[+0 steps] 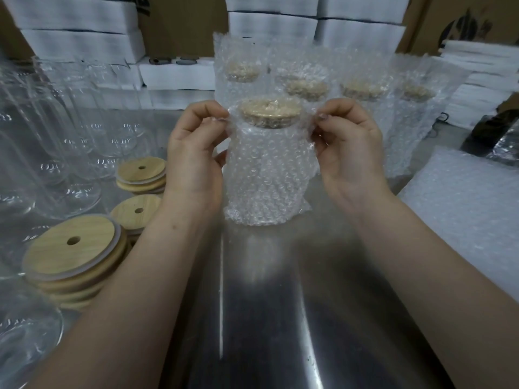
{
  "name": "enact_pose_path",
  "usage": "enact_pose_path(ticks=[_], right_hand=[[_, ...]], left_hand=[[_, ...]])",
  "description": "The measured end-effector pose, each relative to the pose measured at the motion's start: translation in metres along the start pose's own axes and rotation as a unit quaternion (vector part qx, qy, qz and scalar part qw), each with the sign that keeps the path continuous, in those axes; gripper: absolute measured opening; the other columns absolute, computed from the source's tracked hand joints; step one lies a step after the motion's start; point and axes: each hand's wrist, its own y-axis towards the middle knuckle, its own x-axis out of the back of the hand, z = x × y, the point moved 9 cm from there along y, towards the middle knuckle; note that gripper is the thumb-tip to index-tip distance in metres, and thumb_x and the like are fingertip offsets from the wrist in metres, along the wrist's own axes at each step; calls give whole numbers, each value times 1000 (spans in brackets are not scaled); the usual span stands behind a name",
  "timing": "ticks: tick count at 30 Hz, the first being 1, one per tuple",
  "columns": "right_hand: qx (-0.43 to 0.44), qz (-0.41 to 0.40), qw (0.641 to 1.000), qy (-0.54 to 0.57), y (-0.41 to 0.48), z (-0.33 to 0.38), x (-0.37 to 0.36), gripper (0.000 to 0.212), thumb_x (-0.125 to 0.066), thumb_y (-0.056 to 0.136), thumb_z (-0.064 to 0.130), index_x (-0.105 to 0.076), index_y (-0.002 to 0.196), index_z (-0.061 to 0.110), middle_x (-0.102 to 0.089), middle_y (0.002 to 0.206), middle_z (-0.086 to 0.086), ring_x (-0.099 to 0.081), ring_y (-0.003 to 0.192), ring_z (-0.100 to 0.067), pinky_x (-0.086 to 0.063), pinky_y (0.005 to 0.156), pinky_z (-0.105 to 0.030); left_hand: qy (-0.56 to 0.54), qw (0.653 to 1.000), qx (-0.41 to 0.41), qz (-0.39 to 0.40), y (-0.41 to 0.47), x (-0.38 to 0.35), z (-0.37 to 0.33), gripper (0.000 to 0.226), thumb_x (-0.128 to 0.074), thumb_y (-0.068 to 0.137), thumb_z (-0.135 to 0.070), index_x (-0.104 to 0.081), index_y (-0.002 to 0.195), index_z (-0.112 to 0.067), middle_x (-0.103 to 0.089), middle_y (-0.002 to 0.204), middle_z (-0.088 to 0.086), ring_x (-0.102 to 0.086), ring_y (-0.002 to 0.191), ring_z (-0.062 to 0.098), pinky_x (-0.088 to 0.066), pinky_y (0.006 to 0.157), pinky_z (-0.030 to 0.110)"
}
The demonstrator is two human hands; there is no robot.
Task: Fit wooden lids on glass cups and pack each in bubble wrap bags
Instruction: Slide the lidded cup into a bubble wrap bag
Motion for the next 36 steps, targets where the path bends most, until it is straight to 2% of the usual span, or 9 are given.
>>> enact_pose_path(ticks=[7,12,15,19,24,28,30,34,36], right_hand=[[18,-24,998,-48,-2,-3,3,32,-53,87,-14,-65,72,11,-60,70,-3,-56,64,-13,-46,63,-23],[28,-55,995,-83,-3,-5,8,28,-55,88,-11,-68,76,11,-62,71,-4,-55,72,-19,-47,69,-27],[51,-60,988,-134,-6,-3,7,23,-54,89,-10,-69,83,6,-63,77,-10,-56,78,-23,-48,73,-31],[83,-44,977,-189,-13,2,0,21,-55,93,-3,-70,85,11,-65,71,4,-58,68,-6,-47,67,-20],[116,32,960,-253,-19,3,-17,12,-55,96,18,-62,88,14,-59,67,23,-55,69,8,-42,69,-11],[90,66,942,-316,-18,-3,-26,18,-52,88,41,-65,91,28,-58,110,-2,-55,111,-12,-42,98,-22],[61,64,954,-287,-17,-5,-28,12,-54,88,38,-65,88,33,-53,112,-2,-55,103,-4,-40,93,-13],[-22,83,972,-218,-11,-22,-23,46,-51,84,41,-68,114,10,-65,123,-11,-63,112,-20,-49,101,-36],[-36,105,976,-186,-10,-28,-25,50,-50,87,39,-65,121,6,-69,119,-10,-65,111,-18,-52,95,-30]], left_hand=[[4,1000,-2,-10,-2,6,5,32,-52,90,0,-67,73,-23,-66,79,-6,-59,75,11,-46,62,20],[-2,1000,3,-25,-4,8,11,23,-59,95,-27,-72,77,-19,-70,86,1,-67,80,14,-53,67,26],[-19,999,7,-47,-5,8,13,17,-69,88,-19,-73,72,-17,-72,79,1,-68,74,13,-55,64,26],[-77,996,42,-28,-4,3,17,3,-74,73,-11,-72,75,-14,-73,80,3,-69,76,14,-58,70,28],[-113,986,120,13,-4,2,34,55,-77,77,-12,-47,122,-15,-71,107,4,-71,97,19,-57,86,40],[-3,989,149,26,-4,10,40,98,-88,60,-35,-36,142,-40,-48,147,3,-53,130,25,-37,110,52],[20,988,133,81,-5,-1,37,93,-84,66,-39,-39,146,-29,-46,150,6,-47,135,29,-29,114,57],[32,985,87,148,-11,-21,29,62,-75,81,-25,-51,136,-9,-59,134,18,-56,125,37,-37,109,61],[51,986,83,134,-11,-21,26,65,-78,76,-24,-52,134,-9,-63,129,17,-60,121,37,-41,106,60]])
